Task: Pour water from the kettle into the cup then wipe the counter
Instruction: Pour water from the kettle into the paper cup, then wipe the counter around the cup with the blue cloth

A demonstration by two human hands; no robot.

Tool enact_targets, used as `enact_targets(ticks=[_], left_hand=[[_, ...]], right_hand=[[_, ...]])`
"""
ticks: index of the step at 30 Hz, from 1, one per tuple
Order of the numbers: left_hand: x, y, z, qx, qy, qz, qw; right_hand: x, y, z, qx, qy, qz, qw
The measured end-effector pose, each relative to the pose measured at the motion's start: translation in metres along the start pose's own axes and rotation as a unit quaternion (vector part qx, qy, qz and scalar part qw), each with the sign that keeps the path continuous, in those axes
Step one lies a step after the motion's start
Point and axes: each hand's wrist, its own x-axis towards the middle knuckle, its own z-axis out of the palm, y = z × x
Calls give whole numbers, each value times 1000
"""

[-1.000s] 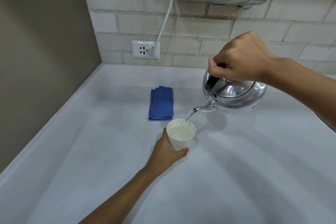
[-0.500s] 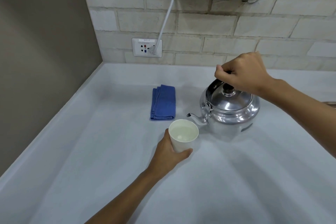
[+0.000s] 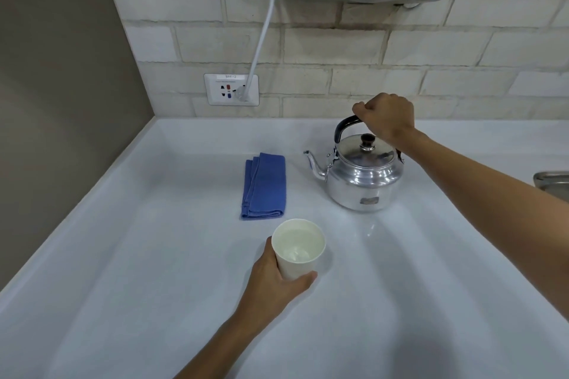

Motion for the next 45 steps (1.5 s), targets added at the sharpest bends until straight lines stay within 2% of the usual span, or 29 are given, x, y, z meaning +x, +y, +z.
enact_targets(ticks=[9, 18, 21, 23, 25, 28, 31, 34, 36, 39, 41, 43, 45], left_hand=[[1, -2, 1, 7, 0, -8, 1000], [1, -2, -1, 4, -8, -8, 1000], [3, 0, -4, -1, -38, -7, 999], [4, 0, -10, -3, -70, -9, 998], [1, -2, -21, 13, -106, 1, 994], [-5, -11, -49, 65, -112, 8, 992], [5, -17, -81, 73, -47, 6, 996], [37, -12, -95, 104, 27, 24, 994], [64, -8, -90, 145, 39, 49, 987], [110, -8, -69, 207, 26, 67, 976], [140, -11, -54, 283, 18, 69, 956], [168, -18, -40, 378, -3, 50, 924], [189, -27, -30, 425, -22, 8, 905]], right_hand=[[17, 13, 19, 11, 0, 48, 999], [7, 16, 23, -3, 17, 28, 999], [-14, 7, 19, -4, 103, -37, 994], [-42, -4, 17, 53, 168, -75, 982], [-79, -9, 20, 98, 180, -93, 974], [-141, 2, 32, 111, 62, -59, 990], [-189, 19, 51, 58, -98, 10, 993], [-217, 24, 69, -48, -201, 29, 978], [-224, 26, 78, -89, -220, 30, 971], [-225, 28, 82, -87, -216, 40, 972], [-224, 28, 82, -86, -214, 40, 972], [-225, 29, 82, -76, -214, 44, 973], [-225, 29, 82, -64, -213, 49, 974]])
